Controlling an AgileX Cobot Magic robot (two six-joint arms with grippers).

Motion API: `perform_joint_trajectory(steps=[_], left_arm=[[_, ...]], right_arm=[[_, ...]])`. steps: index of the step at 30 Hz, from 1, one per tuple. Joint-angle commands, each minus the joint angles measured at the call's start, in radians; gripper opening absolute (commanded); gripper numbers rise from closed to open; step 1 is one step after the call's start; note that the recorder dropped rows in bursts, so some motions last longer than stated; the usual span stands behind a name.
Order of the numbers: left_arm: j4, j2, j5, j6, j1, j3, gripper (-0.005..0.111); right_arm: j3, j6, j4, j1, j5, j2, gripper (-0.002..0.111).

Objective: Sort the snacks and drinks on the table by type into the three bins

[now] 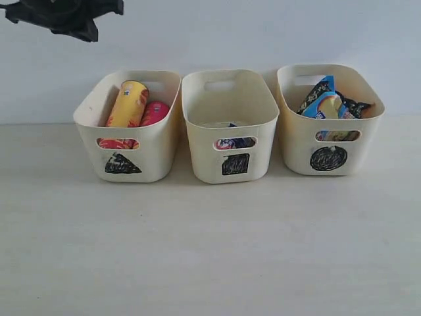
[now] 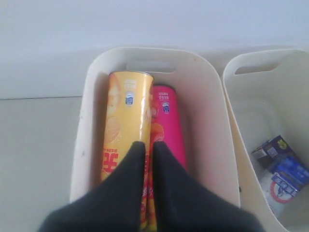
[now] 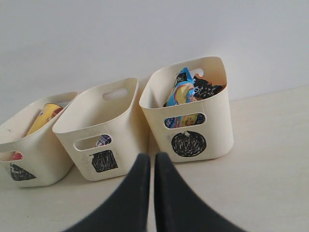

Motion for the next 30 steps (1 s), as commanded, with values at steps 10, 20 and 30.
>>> perform_joint_trajectory(steps=[10,20,30], left_arm=[[-0.136,-0.299,0.053,-0.005,0.000,0.001,0.005],[-0.143,-0.513,0.059,0.009,0.000,0.061,0.005],[-0.187,-0.825,-0.045,0.009,0.000,0.390,0.005]], right_arm=[[0.002,-0.012,-0.003,0.002,0.001,0.001,0.000],[0.002,-0.010,-0.003,0.002,0.002,0.001,0.000],[0.002,-0.010,-0.003,0.002,0.002,0.001,0.000]])
